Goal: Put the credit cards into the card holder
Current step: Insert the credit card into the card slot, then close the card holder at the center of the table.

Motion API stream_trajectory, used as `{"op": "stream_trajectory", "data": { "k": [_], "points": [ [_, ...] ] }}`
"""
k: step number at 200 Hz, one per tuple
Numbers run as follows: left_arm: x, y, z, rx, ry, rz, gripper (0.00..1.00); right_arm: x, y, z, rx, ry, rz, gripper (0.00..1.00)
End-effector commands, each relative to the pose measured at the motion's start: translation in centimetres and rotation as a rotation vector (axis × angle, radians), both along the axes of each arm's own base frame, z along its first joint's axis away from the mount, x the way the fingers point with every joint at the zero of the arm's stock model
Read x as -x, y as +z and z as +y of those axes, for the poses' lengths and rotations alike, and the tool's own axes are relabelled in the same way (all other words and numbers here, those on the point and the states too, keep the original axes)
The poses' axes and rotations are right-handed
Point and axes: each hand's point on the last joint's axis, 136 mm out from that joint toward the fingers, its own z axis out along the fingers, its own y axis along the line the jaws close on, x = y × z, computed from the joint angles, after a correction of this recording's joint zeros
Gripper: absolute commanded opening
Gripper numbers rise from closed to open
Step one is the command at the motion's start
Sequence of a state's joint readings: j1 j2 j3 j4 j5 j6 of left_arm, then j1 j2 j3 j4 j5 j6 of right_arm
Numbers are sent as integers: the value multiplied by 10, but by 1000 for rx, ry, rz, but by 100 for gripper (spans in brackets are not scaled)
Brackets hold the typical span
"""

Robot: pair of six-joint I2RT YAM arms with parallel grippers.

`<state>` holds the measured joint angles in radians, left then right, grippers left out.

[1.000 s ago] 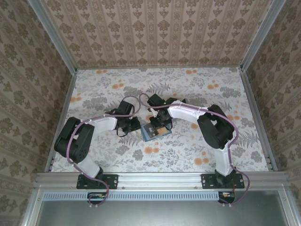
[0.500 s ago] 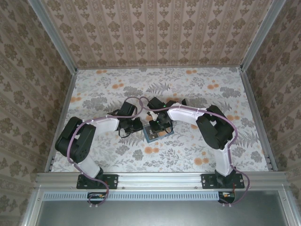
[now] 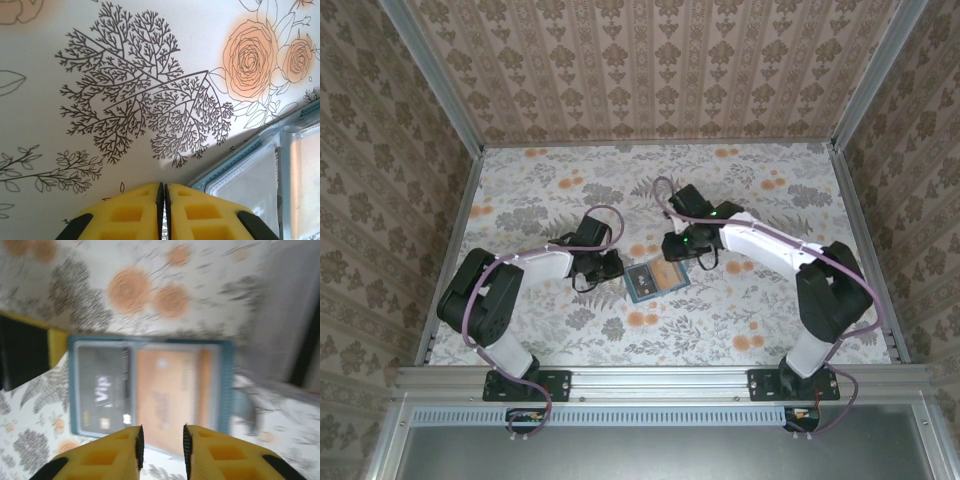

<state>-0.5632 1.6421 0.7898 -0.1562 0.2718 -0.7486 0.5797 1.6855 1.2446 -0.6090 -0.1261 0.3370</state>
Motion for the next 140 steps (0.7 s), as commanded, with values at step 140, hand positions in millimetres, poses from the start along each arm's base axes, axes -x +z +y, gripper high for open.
{"op": "stream_trajectory", "data": {
  "k": [140],
  "points": [
    [18, -9, 8, -23, -32, 54, 14, -9, -53, -35, 155, -47, 71, 16]
  ]
}}
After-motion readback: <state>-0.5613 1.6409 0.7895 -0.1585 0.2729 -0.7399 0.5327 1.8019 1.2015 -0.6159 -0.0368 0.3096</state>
